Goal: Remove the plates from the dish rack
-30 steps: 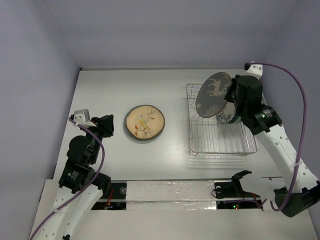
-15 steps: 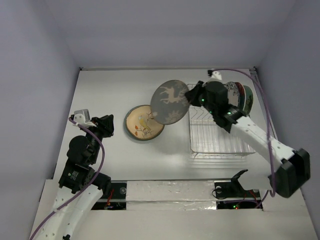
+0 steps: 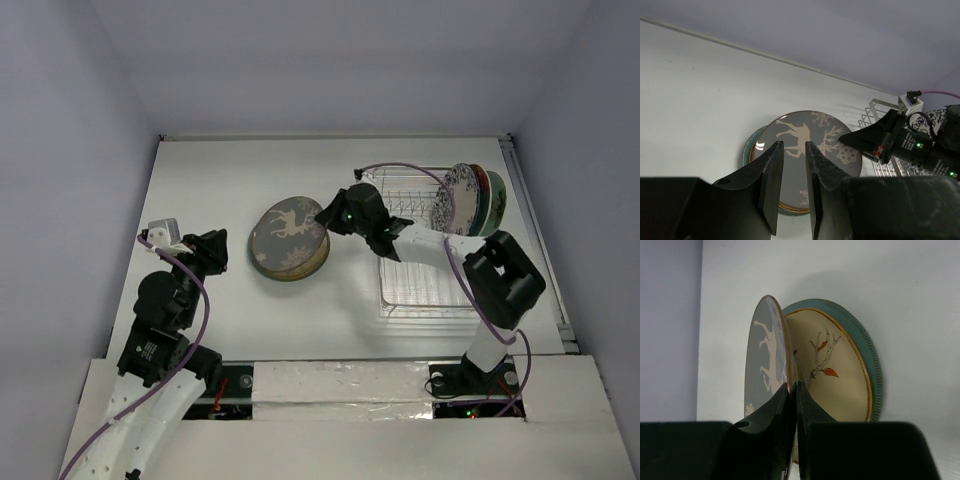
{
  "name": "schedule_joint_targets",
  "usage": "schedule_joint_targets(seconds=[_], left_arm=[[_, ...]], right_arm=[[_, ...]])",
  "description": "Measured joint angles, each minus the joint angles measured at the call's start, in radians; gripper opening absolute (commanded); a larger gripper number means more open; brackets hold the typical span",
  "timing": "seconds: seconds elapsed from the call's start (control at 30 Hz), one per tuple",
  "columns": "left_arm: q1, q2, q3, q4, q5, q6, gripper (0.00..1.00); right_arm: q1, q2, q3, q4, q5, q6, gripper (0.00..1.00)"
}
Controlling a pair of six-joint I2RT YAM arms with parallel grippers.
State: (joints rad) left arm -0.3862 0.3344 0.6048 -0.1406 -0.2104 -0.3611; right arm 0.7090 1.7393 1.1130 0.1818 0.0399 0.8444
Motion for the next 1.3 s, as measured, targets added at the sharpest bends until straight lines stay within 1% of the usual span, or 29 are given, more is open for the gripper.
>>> schedule_joint_targets(seconds=[0.2, 0.4, 0.53, 0.57, 0.63, 0.67, 0.73, 0.77, 0.87, 0.9, 0.93, 0.97, 1.0, 1.07, 1.3], left_arm=[[0.0, 0.0, 0.0, 0.0, 0.0, 0.0, 0.22], [0.0, 0.0, 0.0, 0.0, 0.0, 0.0, 0.22], [0.0, 0.0, 0.0, 0.0, 0.0, 0.0, 0.22], [0.0, 0.0, 0.0, 0.0, 0.0, 0.0, 0.22], [0.0, 0.0, 0.0, 0.0, 0.0, 0.0, 0.22], [0.0, 0.0, 0.0, 0.0, 0.0, 0.0, 0.22], [0.0, 0.0, 0.0, 0.0, 0.0, 0.0, 0.22], [0.0, 0.0, 0.0, 0.0, 0.0, 0.0, 0.22], [0.0, 0.0, 0.0, 0.0, 0.0, 0.0, 0.22], [0.0, 0.0, 0.0, 0.0, 0.0, 0.0, 0.22], [0.0, 0.0, 0.0, 0.0, 0.0, 0.0, 0.22], [0.0, 0.0, 0.0, 0.0, 0.0, 0.0, 0.22], [0.0, 0.0, 0.0, 0.0, 0.0, 0.0, 0.22], [0.0, 0.0, 0.0, 0.0, 0.0, 0.0, 0.22], [0.0, -0.003, 0.0, 0.0, 0.0, 0.0, 0.22]], right_arm=[[0.034, 0.074, -0.036, 0.157, 0.006, 0.118, 0.0], [0.058, 0.123, -0.089, 0.244, 0.028, 0.193, 0.01], [0.058, 0.123, -0.114, 0.277, 0.04, 0.208, 0.18], [0.058, 0.123, -0.118, 0.282, 0.043, 0.214, 0.27], [0.058, 0.124, -0.126, 0.291, 0.049, 0.221, 0.37], [0.058, 0.124, -0.129, 0.291, 0.055, 0.224, 0.44], [0.058, 0.124, -0.13, 0.279, 0.064, 0.22, 0.5], [0.058, 0.124, -0.13, 0.269, 0.072, 0.217, 0.56], [0.058, 0.124, -0.13, 0.231, 0.093, 0.193, 0.69], [0.058, 0.124, -0.129, 0.215, 0.099, 0.183, 0.71], [0.058, 0.124, -0.123, 0.201, 0.102, 0.172, 0.76], [0.058, 0.122, -0.111, 0.187, 0.106, 0.161, 0.78], [0.059, 0.121, -0.092, 0.162, 0.113, 0.142, 0.79], [0.06, 0.121, -0.048, 0.089, 0.13, 0.096, 0.85], [0.072, 0.124, 0.111, -0.189, 0.218, -0.06, 0.94]])
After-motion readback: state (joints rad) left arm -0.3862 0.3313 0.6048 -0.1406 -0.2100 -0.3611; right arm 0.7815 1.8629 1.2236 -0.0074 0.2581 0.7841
